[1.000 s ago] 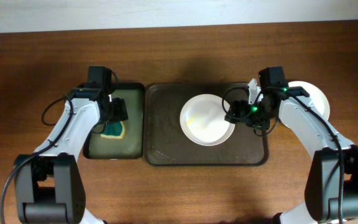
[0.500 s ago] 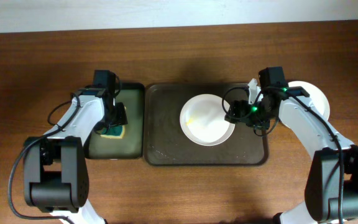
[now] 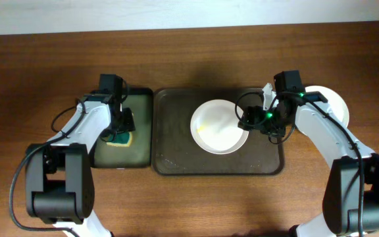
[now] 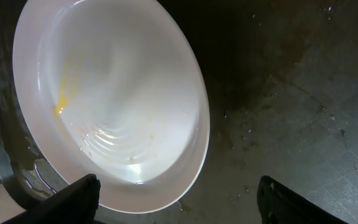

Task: Clean dirty plates on tray and stack at the side
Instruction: 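Lower the left gripper onto the green sponge in the black tray and grasp it, then lift the sponge with the left gripper and dip it in the water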

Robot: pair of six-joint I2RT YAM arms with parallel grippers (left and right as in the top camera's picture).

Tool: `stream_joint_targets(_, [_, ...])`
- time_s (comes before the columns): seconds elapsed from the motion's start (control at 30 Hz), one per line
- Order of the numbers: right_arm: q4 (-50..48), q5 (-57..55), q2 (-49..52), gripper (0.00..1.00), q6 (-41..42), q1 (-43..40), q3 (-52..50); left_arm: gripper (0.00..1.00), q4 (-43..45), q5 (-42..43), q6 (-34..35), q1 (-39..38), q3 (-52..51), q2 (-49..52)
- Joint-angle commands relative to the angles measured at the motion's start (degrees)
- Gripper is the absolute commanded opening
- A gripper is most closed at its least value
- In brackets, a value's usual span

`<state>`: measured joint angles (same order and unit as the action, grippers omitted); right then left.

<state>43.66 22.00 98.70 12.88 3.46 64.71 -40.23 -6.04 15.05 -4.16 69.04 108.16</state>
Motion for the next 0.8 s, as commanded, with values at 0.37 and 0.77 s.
stream_joint_targets(0.37, [0.04,0.28,0.15,0.82,-0.46,0.31,0.87,0.00,-8.52,-0.22,-0.61,0.90,8.39,-7.78])
stream_joint_targets(0.77, [0.04,0.31,0.15,0.82,-0.46,0.31,0.87,0.00,-8.04,-0.22,-0.61,0.20,8.37,-29.83])
